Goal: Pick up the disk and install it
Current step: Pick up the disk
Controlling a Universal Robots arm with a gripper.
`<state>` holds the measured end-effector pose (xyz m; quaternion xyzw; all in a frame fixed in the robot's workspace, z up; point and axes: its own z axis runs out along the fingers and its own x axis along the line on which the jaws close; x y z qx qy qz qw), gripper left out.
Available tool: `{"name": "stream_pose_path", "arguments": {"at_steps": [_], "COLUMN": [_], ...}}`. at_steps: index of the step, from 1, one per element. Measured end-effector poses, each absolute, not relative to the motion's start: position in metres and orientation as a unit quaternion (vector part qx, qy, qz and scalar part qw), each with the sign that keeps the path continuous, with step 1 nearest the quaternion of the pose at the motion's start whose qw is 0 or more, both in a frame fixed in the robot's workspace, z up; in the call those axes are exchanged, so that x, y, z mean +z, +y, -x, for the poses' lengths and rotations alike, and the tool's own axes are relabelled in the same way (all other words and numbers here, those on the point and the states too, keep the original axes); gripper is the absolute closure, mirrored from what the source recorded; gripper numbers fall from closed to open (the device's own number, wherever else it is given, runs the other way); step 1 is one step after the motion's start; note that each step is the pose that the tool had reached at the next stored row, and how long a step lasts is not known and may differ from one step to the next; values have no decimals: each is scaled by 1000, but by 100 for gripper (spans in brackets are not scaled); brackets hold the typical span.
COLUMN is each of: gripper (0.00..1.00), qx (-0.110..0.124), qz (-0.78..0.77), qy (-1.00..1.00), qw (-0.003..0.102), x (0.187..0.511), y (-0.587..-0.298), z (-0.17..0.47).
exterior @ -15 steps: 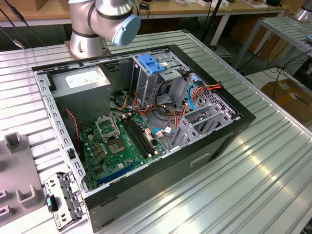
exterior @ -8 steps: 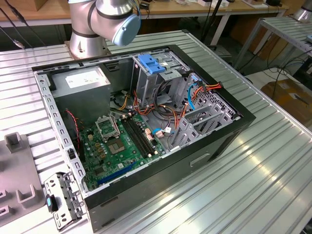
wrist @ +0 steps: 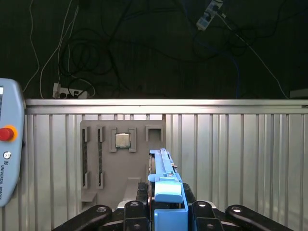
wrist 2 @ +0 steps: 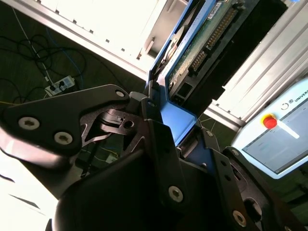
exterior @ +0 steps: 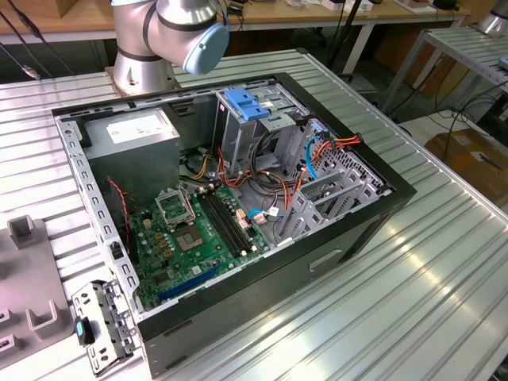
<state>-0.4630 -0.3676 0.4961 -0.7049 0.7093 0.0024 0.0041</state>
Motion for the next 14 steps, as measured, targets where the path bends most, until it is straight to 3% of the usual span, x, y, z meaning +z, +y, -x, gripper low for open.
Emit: {"name": "stream_pose_path", "arguments": {"at_steps": [14], "gripper": [63], "qx": [2], "qz": [705], "qy": [709], "qw": [4], "x": [505], "y": [-368], "z": [461]}}
